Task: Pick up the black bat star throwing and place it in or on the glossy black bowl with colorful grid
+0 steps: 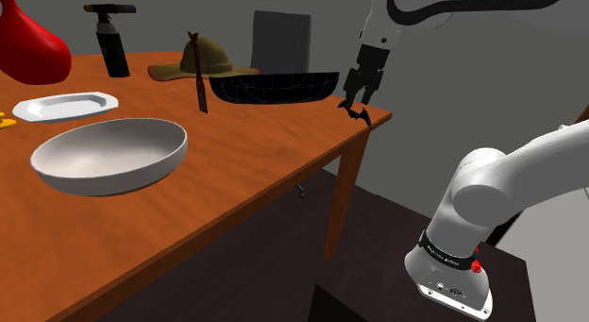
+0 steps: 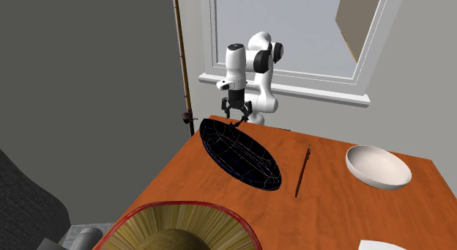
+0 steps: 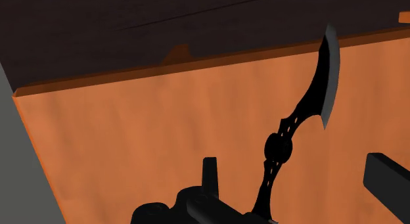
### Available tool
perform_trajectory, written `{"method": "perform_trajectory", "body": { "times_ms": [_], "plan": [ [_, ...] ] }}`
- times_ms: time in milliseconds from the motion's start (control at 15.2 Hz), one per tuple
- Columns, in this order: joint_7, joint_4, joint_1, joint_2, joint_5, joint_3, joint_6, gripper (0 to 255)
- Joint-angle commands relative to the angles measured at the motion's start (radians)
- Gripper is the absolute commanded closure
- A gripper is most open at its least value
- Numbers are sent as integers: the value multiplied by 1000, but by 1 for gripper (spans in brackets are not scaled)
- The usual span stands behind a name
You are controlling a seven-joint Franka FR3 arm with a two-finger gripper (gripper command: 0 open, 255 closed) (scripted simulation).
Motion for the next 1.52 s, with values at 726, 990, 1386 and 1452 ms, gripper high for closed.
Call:
{"method": "perform_trajectory", "body": {
  "times_ms": [726,990,1386,1452],
  "plan": [
    [2,-26,1,-3,1,2,24,255],
    [2,-26,1,-3,1,2,24,255],
    [4,32,2,5,2,4,-27,255],
    [5,48,2,7,3,4,-40,255]
  ]
}}
